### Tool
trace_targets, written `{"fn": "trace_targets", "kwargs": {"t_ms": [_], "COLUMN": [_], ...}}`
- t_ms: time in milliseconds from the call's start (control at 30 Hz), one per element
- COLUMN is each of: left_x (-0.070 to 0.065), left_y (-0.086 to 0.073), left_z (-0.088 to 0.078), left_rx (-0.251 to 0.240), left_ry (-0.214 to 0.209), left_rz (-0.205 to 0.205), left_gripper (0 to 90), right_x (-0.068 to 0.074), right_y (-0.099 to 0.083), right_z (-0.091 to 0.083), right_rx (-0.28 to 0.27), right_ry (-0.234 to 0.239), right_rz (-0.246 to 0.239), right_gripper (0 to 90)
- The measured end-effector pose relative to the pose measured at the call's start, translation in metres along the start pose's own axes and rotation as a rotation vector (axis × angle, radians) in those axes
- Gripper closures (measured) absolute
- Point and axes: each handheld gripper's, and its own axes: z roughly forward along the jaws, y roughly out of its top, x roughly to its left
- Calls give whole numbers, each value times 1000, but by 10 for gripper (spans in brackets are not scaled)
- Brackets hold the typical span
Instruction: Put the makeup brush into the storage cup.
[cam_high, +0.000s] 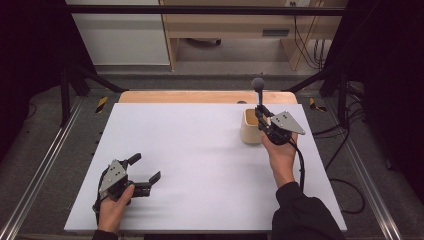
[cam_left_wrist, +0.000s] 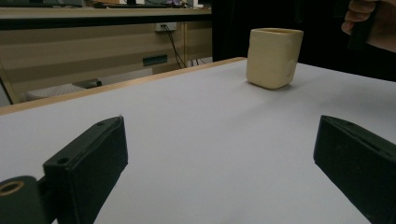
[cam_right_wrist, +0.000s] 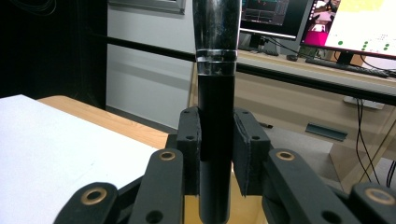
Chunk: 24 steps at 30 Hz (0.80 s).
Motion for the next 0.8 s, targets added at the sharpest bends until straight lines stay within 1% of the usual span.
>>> {"fn": "trace_targets", "kwargs": {"t_ms": [133,400,500,567,800], "left_x": [2,2,2,2,2], "left_y": [0,1,1,1,3], "left_z": [0,3,4,4,2], "left_rx": [-19,-52,-43,-41,-57], "left_ry": [-21,-39,-50,-53,-43], "left_rz": [4,22,30,32,16], "left_gripper": [29,30,31,30,30], "right_x": [-2,-5,-5,-5,-7], "right_y": [-1,-3,-3,-3,-4], "right_z": [1,2,2,2,1], "right_rx": [1,-1,-3,-3,-3], "right_ry": [-3,-8,-7,-8,-14], "right_rz": [0,12,13,12,16], "right_gripper": [747,748,748,747,747]}}
